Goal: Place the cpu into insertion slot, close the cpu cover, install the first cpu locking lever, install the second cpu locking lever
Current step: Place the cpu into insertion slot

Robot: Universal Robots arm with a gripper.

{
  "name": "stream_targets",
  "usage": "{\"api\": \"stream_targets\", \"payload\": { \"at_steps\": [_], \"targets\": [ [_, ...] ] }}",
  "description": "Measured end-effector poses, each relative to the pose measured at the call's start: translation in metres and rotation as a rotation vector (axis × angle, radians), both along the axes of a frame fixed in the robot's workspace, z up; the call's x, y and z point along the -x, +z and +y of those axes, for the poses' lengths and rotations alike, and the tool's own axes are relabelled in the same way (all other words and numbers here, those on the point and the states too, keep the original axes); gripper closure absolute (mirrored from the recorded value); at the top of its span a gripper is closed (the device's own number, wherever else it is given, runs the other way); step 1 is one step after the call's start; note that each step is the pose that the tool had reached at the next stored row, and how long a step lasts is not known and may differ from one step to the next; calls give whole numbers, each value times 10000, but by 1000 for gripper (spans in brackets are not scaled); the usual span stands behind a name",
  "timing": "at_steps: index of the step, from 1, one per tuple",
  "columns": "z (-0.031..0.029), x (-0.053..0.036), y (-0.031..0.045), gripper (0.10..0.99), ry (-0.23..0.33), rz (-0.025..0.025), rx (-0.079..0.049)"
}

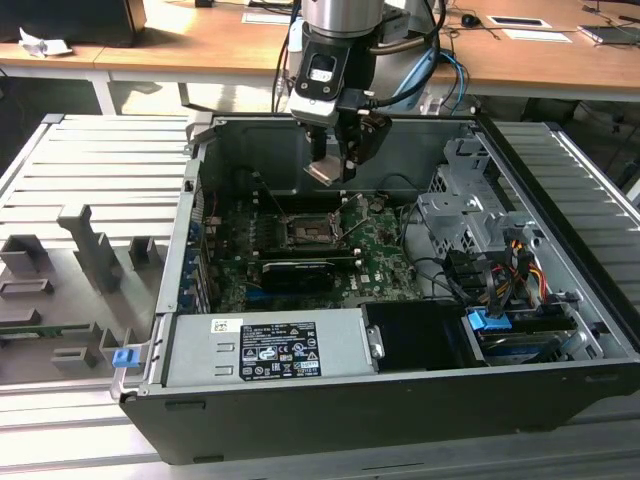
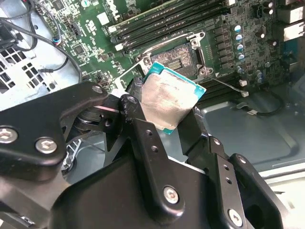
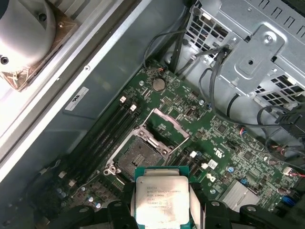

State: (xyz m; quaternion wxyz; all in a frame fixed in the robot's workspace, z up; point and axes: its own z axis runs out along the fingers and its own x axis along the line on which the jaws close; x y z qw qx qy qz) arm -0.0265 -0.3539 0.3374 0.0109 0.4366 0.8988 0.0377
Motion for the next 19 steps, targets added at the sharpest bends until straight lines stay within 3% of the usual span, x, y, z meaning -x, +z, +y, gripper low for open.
{"api": "stream_targets", "payload": {
  "at_steps": [19],
  "targets": [
    [0, 0, -52, 549, -873, 0, 1]
  ]
}}
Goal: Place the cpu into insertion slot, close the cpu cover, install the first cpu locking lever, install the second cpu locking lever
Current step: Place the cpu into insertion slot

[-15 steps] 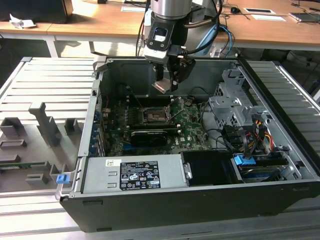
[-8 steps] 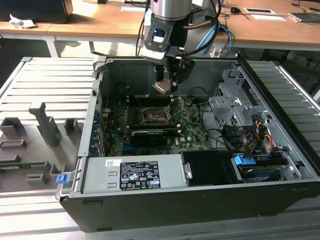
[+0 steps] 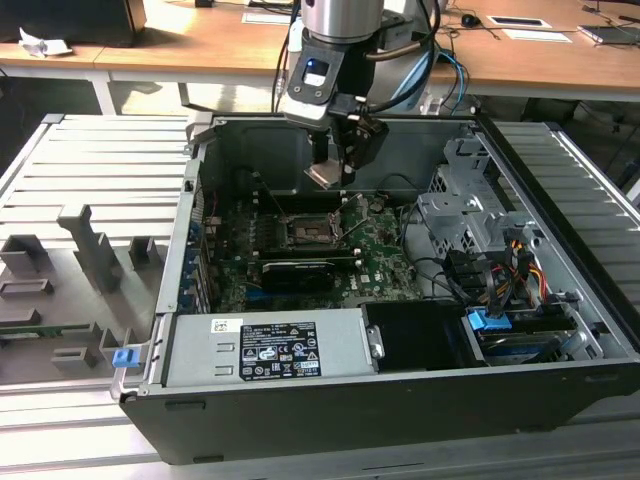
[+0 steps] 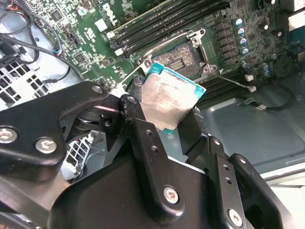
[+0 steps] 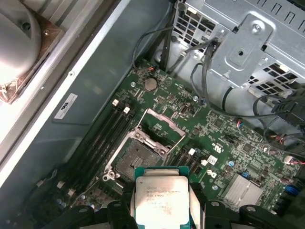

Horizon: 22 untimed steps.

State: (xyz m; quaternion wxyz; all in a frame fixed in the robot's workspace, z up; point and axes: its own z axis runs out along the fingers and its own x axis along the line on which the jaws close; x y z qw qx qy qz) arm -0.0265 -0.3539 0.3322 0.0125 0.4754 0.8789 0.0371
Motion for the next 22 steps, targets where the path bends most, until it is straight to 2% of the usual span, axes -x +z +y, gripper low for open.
{"api": "stream_targets", "payload": {
  "at_steps": [8, 22],
  "targets": [
    [0, 0, -40, 549, -831, 0, 18],
    [0, 13, -102, 549, -1043, 1, 19]
  ]
}}
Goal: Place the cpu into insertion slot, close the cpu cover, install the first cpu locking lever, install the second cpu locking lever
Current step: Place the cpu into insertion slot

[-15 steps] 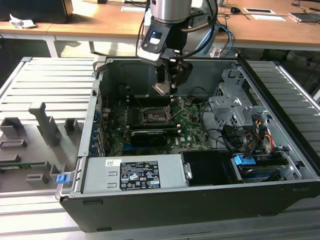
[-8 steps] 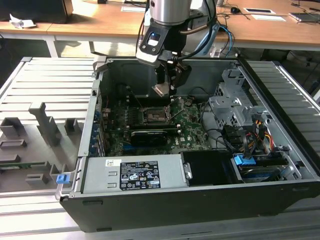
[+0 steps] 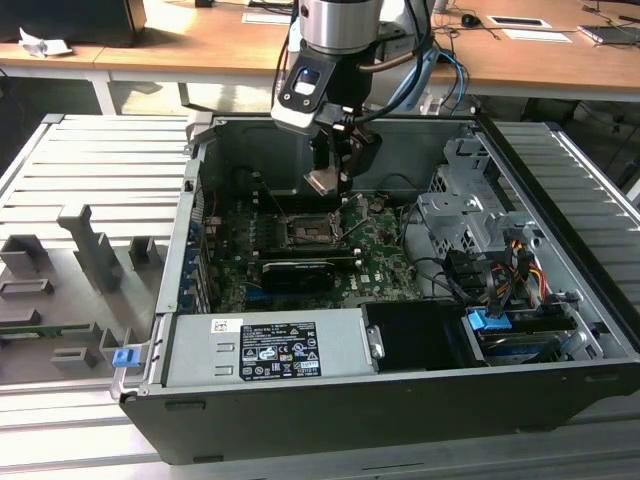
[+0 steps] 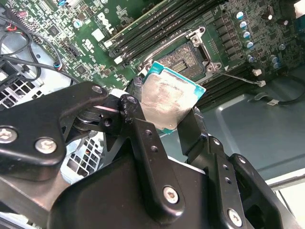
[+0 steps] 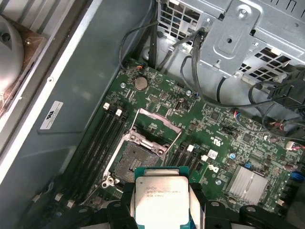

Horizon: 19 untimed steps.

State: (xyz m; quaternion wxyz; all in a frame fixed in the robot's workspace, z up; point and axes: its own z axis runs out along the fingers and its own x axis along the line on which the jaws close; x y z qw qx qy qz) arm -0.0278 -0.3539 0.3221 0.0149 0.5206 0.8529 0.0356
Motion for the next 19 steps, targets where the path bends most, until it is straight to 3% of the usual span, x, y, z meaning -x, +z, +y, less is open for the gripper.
{"api": "stream_targets", "payload": {
  "at_steps": [19],
  "targets": [
    [0, 1, -92, 549, -518, 32, 25]
  ]
}}
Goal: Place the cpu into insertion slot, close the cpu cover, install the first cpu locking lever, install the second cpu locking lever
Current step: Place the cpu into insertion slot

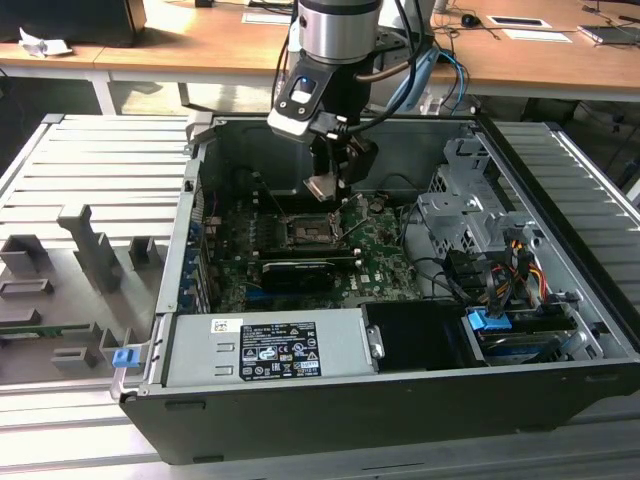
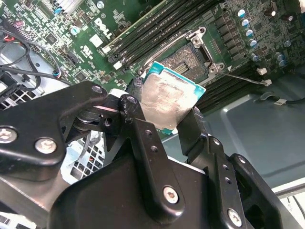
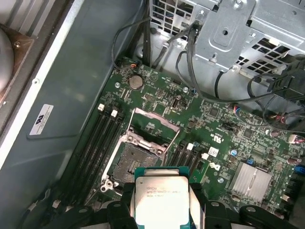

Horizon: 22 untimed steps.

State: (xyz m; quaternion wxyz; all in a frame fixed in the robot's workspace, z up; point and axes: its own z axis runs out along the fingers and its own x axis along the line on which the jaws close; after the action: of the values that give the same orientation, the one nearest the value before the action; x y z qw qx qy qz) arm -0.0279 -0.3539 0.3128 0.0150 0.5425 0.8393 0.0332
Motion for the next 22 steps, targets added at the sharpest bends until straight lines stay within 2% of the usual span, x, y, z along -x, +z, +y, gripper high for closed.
{"api": "stream_targets", "payload": {
  "at_steps": [22],
  "targets": [
    [0, 0, -58, 549, -572, 54, 3]
  ]
}}
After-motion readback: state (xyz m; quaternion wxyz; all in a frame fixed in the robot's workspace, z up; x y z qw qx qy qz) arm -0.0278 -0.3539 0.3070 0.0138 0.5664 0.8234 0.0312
